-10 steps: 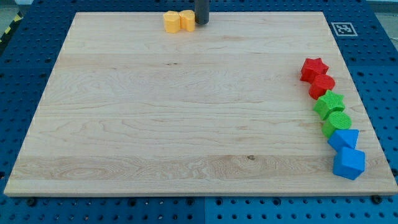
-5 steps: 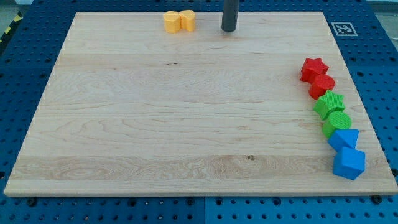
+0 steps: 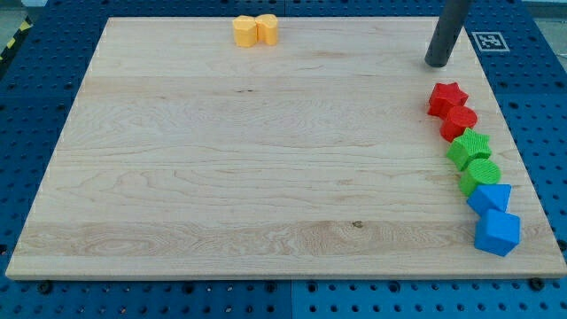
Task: Move your arm to the center right
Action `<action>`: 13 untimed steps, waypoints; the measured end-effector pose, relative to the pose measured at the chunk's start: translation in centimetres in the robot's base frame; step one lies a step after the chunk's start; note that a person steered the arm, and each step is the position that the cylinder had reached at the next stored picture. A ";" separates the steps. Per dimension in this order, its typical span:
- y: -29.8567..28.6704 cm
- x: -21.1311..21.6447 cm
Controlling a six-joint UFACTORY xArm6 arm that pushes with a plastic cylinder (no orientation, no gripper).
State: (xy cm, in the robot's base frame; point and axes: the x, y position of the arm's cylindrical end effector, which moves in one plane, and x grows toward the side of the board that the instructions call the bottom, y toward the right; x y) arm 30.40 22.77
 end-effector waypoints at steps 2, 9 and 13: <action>2.6 2.0; 11.7 4.9; 11.7 5.3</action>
State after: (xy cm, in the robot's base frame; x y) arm 35.71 34.51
